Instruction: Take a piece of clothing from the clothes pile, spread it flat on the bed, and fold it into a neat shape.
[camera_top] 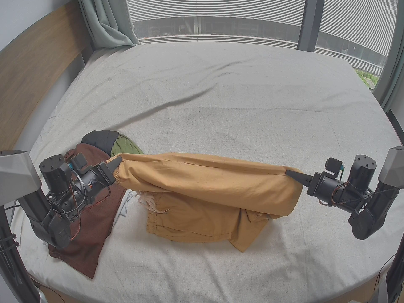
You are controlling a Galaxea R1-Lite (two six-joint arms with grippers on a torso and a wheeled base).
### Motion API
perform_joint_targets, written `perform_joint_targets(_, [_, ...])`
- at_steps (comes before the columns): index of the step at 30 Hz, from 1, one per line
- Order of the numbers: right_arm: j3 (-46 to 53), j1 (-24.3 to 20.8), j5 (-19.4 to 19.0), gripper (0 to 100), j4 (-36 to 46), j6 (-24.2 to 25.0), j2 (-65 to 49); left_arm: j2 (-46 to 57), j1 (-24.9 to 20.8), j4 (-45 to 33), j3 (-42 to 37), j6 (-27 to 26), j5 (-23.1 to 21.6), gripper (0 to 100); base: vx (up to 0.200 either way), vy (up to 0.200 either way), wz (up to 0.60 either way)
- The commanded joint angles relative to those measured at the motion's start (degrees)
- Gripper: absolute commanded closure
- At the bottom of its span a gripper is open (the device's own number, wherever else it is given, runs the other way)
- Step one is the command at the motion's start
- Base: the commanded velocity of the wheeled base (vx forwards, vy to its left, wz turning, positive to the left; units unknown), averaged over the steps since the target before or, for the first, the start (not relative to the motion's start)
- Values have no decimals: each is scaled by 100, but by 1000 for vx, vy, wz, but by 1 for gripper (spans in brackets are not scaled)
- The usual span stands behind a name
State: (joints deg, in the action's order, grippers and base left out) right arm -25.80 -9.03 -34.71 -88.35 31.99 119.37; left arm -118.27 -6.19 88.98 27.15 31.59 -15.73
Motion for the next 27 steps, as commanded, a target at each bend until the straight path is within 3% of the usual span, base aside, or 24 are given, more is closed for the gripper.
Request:
perform_joint_targets(1, [-31,16,-1,100,2,0,-19,-29,-5,5,1,5,-1,100,0,0,0])
perform_joint_targets(27, [-31,-81,-27,100,2,97,-705,648,-216,5,-8,32,-9,100,0,0,0])
